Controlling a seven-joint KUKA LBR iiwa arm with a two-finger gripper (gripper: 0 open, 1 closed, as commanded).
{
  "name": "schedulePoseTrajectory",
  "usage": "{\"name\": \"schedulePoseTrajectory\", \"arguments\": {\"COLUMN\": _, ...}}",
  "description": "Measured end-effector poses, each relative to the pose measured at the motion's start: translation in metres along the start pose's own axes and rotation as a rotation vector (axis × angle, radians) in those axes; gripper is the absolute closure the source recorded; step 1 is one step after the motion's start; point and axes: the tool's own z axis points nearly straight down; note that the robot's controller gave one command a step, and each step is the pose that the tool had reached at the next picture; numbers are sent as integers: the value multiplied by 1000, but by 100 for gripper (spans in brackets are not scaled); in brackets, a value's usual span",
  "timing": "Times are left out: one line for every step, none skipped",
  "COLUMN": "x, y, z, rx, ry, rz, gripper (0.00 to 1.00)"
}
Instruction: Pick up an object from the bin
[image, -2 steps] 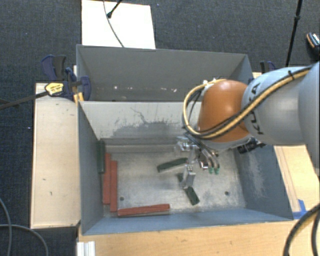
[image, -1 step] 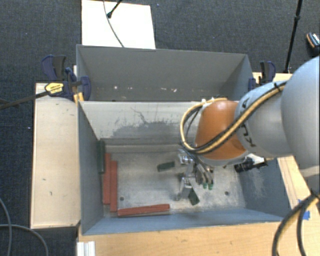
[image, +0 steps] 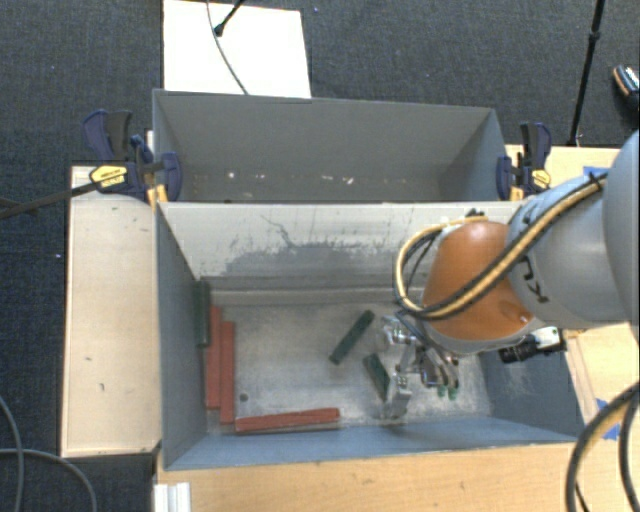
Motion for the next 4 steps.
{"name": "schedulePoseTrajectory", "arguments": {"x": -1, "y": 3, "z": 0, "rx": -2, "ry": -2, "rz": -1, "gripper": 100}}
{"name": "schedulePoseTrajectory", "arguments": {"x": -3, "y": 3, "z": -100, "rx": -4, "ry": -11, "rz": 2, "gripper": 100}}
{"name": "schedulePoseTrajectory", "arguments": {"x": -4, "y": 3, "z": -111, "rx": -3, "ry": -6, "rz": 4, "gripper": 100}}
{"name": "schedulePoseTrajectory", "arguments": {"x": -5, "y": 4, "z": -127, "rx": -4, "ry": -7, "rz": 5, "gripper": 100}}
